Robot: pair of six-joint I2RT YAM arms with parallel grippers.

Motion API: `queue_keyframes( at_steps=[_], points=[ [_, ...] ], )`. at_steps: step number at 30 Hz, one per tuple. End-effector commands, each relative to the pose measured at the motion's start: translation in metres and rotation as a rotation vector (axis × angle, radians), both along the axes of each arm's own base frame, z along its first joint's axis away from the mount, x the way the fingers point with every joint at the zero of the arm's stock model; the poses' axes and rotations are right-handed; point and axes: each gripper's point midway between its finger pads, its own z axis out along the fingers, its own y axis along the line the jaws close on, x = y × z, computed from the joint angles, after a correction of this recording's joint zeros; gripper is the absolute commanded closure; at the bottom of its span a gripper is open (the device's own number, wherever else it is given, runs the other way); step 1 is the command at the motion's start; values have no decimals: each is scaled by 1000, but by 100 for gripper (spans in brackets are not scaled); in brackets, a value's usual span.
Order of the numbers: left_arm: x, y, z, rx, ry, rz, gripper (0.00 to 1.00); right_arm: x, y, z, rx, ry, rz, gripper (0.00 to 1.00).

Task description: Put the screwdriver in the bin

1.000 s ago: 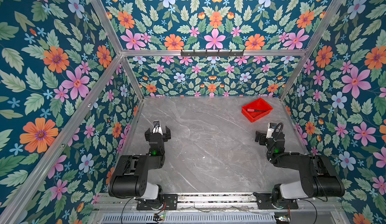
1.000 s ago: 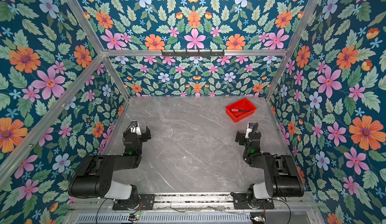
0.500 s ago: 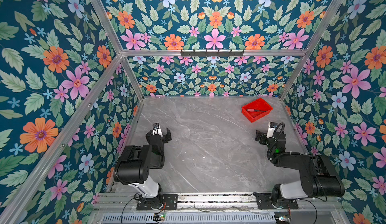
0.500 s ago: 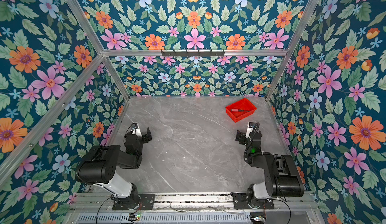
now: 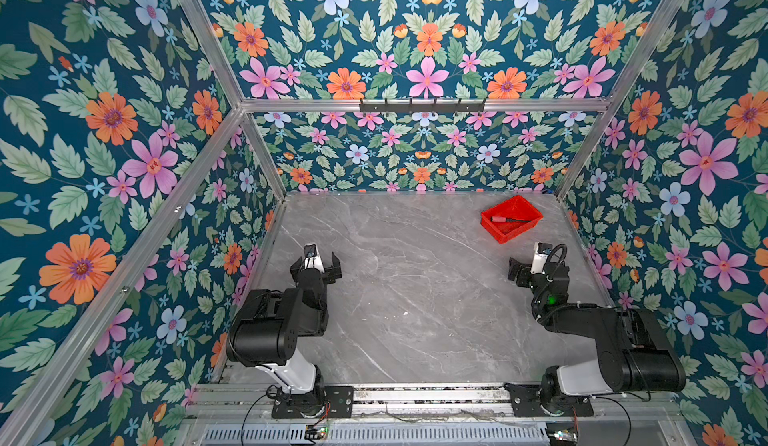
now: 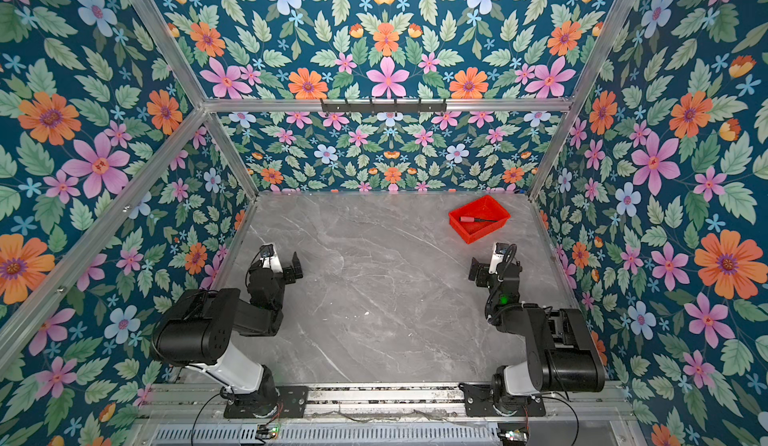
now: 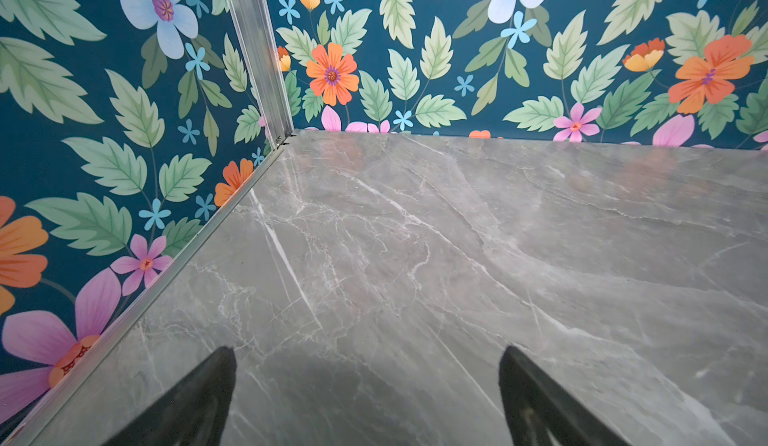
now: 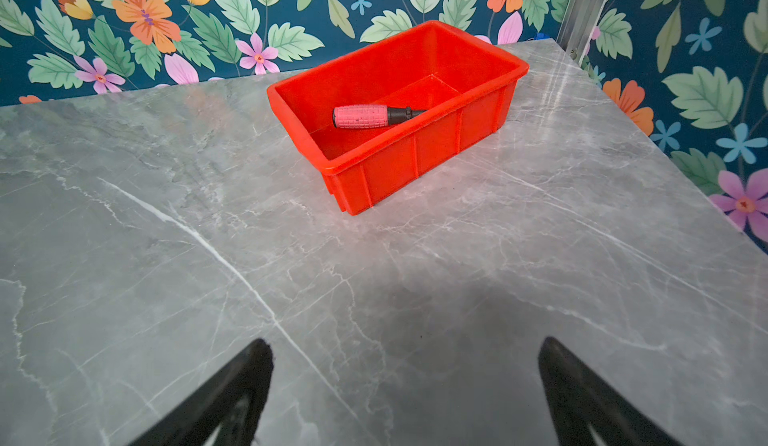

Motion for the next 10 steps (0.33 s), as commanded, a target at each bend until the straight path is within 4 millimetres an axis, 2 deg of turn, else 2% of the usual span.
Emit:
queue_keyframes(
  at_steps=[1, 10],
  points=[
    [2, 1, 8, -4, -33, 4, 0, 4, 0, 8, -4, -31, 3, 1],
    [1, 1, 8, -4, -35, 5, 0, 3, 0, 8, -5, -33, 3, 1]
  ],
)
